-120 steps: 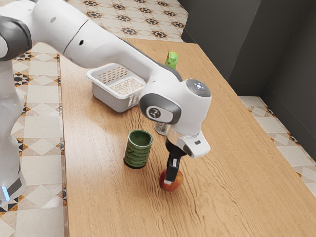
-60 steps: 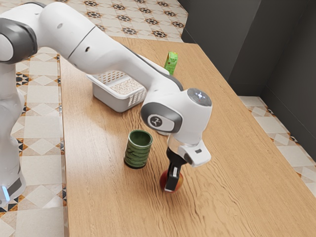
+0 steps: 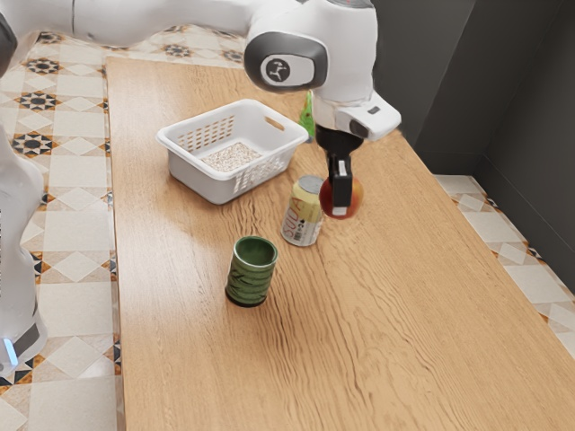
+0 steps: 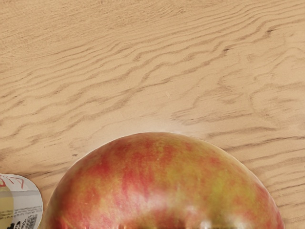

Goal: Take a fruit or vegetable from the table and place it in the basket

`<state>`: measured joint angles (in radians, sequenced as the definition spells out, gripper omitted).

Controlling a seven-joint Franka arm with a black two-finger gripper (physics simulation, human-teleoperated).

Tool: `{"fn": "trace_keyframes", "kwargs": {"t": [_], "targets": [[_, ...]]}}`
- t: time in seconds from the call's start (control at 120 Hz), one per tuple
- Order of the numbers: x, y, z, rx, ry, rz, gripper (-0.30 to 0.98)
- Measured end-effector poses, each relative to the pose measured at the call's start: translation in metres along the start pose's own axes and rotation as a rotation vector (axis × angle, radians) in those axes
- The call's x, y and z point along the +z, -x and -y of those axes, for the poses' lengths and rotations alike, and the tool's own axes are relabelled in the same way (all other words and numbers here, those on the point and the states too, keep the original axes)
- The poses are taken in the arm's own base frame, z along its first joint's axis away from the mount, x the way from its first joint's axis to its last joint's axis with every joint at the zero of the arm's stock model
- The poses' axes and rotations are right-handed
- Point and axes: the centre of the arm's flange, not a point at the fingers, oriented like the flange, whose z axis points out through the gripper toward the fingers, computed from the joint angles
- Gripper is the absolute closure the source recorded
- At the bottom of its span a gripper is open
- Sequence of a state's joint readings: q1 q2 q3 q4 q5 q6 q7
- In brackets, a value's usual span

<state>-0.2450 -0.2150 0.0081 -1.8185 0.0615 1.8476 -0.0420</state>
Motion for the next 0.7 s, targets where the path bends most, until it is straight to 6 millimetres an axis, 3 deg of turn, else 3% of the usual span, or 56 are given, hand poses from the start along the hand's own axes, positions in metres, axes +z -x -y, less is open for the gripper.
{"fn": "trace_keyframes", "kwargs": {"t": [0.067, 0.2, 0.367, 0.5, 0.7], "targets": [[-0.012, 0.011, 0.035, -0.059, -0.027, 0.024, 0.29], [-0.013, 0.033, 0.112, -0.201, -0.075, 0.096, 0.3], [-0.018, 0.081, 0.221, -0.407, -0.089, 0.158, 0.3], [-0.01, 0.106, 0.261, -0.483, -0.093, 0.218, 0.3], [0.009, 0.122, 0.29, -0.534, -0.088, 0.286, 0.3]]}}
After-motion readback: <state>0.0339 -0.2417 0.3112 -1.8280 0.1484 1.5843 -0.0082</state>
